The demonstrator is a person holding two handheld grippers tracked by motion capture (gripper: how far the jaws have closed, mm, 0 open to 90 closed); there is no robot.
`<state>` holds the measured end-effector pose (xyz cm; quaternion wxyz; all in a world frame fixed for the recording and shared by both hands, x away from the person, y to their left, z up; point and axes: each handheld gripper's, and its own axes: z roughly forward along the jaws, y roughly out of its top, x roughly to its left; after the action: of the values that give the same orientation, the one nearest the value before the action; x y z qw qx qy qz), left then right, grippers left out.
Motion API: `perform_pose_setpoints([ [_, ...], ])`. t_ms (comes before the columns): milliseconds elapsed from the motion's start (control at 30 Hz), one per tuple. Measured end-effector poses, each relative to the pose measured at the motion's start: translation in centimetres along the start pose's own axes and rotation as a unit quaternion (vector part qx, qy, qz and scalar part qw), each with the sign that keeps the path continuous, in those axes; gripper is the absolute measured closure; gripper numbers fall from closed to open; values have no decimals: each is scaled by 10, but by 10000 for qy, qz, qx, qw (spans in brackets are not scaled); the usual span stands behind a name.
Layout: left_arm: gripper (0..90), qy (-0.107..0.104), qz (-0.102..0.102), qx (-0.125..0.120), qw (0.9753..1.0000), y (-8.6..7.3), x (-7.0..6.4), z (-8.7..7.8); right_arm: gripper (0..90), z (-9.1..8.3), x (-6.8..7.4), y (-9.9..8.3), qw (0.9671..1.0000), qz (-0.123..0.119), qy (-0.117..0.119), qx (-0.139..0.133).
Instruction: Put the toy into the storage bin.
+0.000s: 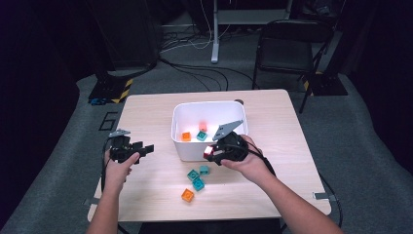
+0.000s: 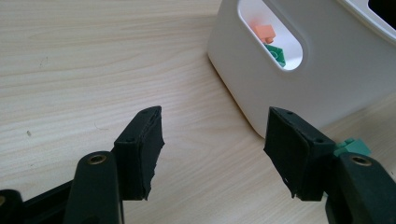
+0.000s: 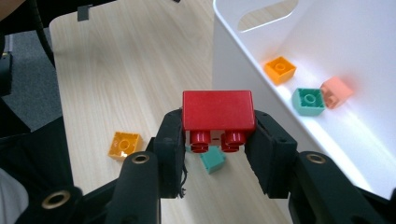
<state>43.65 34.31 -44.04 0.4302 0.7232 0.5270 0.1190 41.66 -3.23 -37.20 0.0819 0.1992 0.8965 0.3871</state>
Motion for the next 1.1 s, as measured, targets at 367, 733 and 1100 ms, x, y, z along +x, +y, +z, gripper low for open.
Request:
perform_pose_setpoints([
  [367,366,4,-5,-16,10000,0,1,0,581,-4,-20,20,9998,-19,-191,-30],
  [733,366,4,-14,-11,10000,0,1,-1,581,3,-49,37,9991,198,-349,-132],
  [1100,366,1,-38,-51,10000,0,2,-1,581,22,-72,49,9980,383,-498,-52],
])
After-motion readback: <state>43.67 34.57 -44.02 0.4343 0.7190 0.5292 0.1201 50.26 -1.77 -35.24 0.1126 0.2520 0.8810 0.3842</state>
